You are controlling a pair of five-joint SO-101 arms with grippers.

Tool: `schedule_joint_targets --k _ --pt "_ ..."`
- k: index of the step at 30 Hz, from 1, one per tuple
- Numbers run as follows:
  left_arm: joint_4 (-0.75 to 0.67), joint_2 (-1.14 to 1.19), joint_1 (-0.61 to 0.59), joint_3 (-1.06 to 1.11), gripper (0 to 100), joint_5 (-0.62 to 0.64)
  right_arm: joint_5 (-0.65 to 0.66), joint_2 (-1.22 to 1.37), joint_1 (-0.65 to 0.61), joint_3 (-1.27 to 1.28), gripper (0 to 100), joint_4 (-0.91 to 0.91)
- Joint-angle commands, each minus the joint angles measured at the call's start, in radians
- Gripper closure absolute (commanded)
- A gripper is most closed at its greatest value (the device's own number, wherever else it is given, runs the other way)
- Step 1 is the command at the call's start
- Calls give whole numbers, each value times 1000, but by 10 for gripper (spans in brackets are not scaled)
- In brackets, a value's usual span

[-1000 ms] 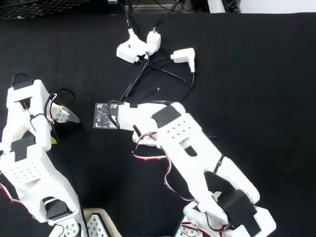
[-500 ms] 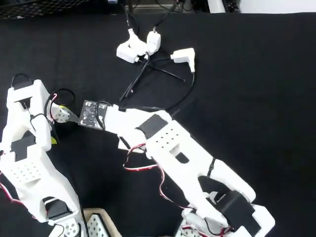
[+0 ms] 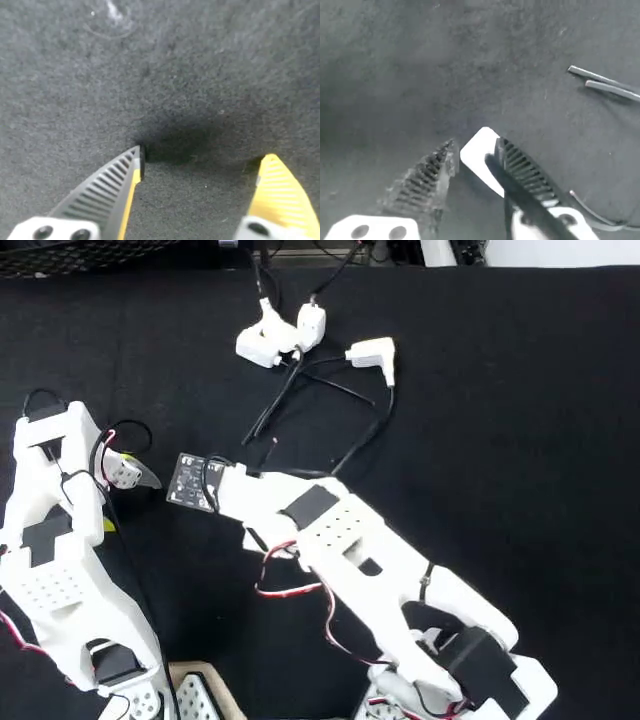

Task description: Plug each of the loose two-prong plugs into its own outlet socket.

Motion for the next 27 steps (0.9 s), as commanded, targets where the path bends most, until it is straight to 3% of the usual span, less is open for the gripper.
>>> schedule_joint_targets --k 1,14,19,27 --pt "-15 5 28 -1 640 15 -5 -1 -9 4 871 -52" --pt "-15 5 28 -4 640 15 17 -1 28 15 874 -55" --pt "-15 5 28 -4 640 15 110 -1 29 13 989 -54" --pt "-15 5 25 -5 640 15 121 1 31 15 987 -55"
